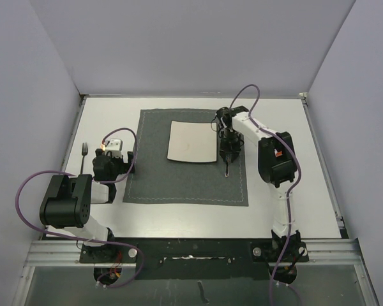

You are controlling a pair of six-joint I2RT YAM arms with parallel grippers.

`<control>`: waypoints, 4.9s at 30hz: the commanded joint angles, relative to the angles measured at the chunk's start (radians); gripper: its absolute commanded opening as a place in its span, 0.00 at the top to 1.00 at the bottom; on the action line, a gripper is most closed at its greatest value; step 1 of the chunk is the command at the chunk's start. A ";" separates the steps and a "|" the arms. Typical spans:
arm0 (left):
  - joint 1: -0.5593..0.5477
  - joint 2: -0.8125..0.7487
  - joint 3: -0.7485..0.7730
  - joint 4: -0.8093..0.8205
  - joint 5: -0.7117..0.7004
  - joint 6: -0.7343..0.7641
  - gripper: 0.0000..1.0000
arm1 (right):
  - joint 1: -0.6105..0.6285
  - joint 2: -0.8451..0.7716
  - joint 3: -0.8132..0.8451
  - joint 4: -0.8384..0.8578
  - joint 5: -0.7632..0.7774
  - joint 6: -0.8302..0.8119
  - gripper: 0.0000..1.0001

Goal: Set the dinner table for one person
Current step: Adjust the knife on the napkin, then pick up the spoon from the center of the board.

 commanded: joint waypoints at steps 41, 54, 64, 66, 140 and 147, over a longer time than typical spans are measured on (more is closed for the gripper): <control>0.006 0.014 0.028 0.040 -0.003 -0.012 0.02 | -0.472 -0.371 -0.171 0.040 -0.143 -0.611 0.47; 0.005 0.014 0.028 0.040 -0.004 -0.012 0.02 | -0.566 -0.530 -0.501 0.309 -0.323 -0.641 0.48; 0.006 0.015 0.028 0.039 -0.004 -0.012 0.02 | -0.593 -0.539 -0.610 0.437 -0.234 -0.678 0.51; 0.006 0.015 0.028 0.039 -0.003 -0.012 0.02 | -0.594 -0.520 -0.623 0.457 -0.228 -0.687 0.51; 0.006 0.014 0.027 0.039 -0.003 -0.012 0.02 | -0.392 -0.441 -0.315 0.163 -0.093 -0.340 1.00; 0.006 0.015 0.028 0.039 -0.003 -0.012 0.02 | -0.268 -0.448 -0.316 0.193 -0.080 -0.226 1.00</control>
